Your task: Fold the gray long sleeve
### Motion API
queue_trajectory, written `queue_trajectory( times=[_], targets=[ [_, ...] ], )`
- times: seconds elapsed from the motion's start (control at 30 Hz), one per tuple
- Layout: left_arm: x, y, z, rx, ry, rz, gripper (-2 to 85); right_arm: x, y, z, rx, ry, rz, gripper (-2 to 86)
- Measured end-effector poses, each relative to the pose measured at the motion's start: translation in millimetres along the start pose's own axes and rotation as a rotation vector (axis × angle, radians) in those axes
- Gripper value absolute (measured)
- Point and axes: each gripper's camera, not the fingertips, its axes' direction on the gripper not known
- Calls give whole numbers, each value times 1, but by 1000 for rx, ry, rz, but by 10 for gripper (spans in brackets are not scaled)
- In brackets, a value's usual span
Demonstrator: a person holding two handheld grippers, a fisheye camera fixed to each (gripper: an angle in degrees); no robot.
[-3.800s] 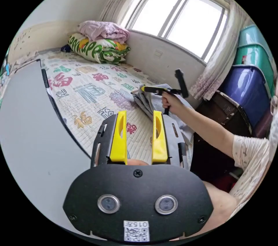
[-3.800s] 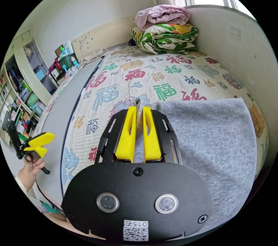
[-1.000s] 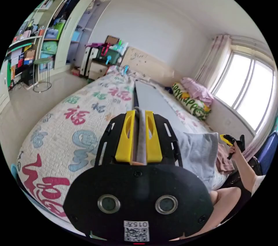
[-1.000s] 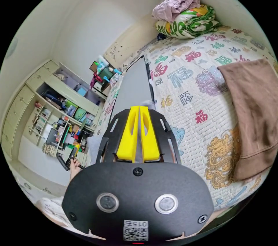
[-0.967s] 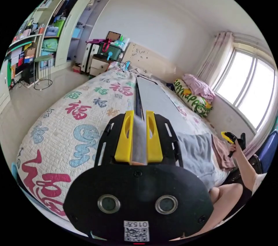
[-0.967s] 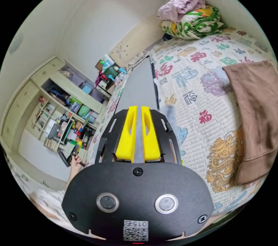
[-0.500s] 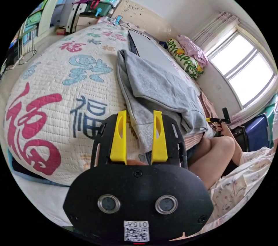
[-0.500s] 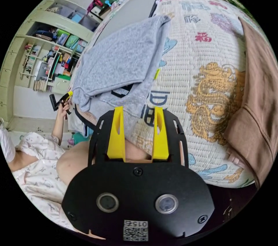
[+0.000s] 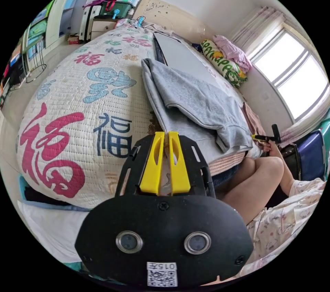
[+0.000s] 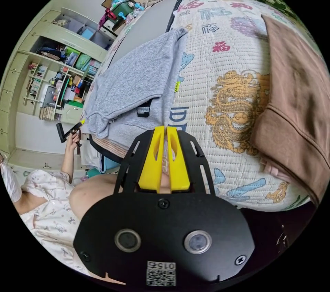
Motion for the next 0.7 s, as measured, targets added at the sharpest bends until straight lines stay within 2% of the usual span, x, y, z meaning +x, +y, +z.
queue_trajectory(
  times=[0.17, 0.27, 0.33, 0.43, 0.5, 0.57, 0.7],
  targets=[
    [30, 35, 15, -49, -167, 140, 32, 31, -1, 35, -55, 144, -75, 7],
    [33, 47, 9, -33, -210, 213, 65, 45, 3, 33, -8, 257, -131, 10],
    [32, 54, -13, 50, -243, 268, 91, 46, 14, 19, 73, 388, -235, 30],
    [45, 62, -34, 189, -171, 446, 103, 30, 30, 8, 190, 431, -474, 77],
    [56, 63, -29, 204, -111, 576, 118, 20, 35, 13, 237, 412, -611, 102],
    [63, 58, -10, 147, -46, 682, 142, 12, 30, 30, 222, 368, -736, 113],
    [67, 54, 44, 11, 11, 874, 150, 13, -3, 88, 56, 272, -894, 131]
  ],
)
